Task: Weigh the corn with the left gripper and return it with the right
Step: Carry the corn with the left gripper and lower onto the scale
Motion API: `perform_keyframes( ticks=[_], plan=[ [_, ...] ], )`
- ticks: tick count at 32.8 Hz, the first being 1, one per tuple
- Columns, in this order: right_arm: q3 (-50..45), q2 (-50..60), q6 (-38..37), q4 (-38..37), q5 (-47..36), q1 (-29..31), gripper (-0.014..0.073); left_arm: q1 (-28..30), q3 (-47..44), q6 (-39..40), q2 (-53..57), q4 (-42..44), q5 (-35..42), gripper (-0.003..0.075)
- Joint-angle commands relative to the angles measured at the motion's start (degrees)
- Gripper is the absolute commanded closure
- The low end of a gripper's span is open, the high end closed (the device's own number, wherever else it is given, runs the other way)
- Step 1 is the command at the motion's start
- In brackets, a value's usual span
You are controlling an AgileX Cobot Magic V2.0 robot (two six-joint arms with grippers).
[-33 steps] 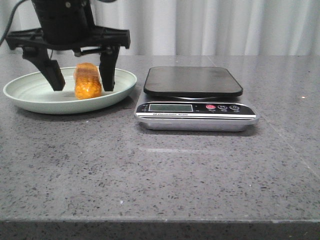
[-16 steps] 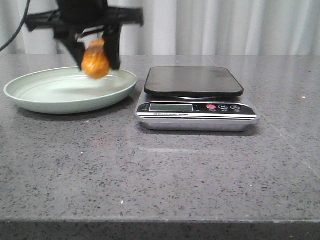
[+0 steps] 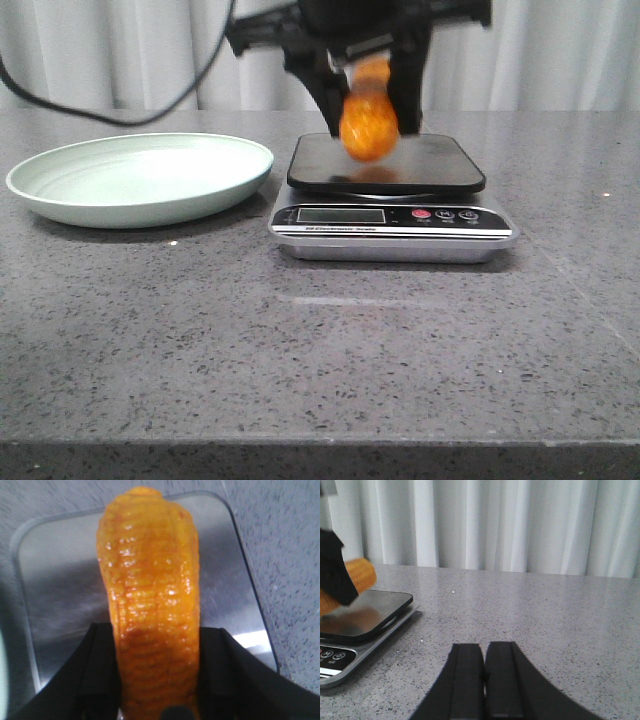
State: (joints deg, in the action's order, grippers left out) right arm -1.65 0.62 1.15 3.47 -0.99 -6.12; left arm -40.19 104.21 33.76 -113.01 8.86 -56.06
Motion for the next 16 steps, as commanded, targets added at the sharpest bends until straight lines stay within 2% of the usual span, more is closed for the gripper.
perform_keyframes(
  ticks=[1,2,7,10,16],
  plan=[
    [0.49,0.98,0.4,0.23,-4.93,-0.04,0.0431,-0.59,1.95,0.16,2.0,-0.08,2.33,0.0504],
    [0.49,0.98,0.4,0.23,-4.93,-0.04,0.0431,-0.59,1.95,0.16,1.84,-0.08,2.09,0.0482],
    [0.49,0.98,0.4,0.23,-4.93,-0.04,0.0431,-0.48,1.95,0.16,1.39,-0.08,1.45,0.0246],
    [0.49,0.98,0.4,0.23,-4.93,-0.04,0.0431,-0.48,2.7,0.16,1.39,0.06,0.89,0.0139],
    [0.49,0.98,0.4,0.23,-4.93,-0.04,0.0431,-0.48,8.12,0.16,1.39,3.74,-2.66,0.0122]
  ],
)
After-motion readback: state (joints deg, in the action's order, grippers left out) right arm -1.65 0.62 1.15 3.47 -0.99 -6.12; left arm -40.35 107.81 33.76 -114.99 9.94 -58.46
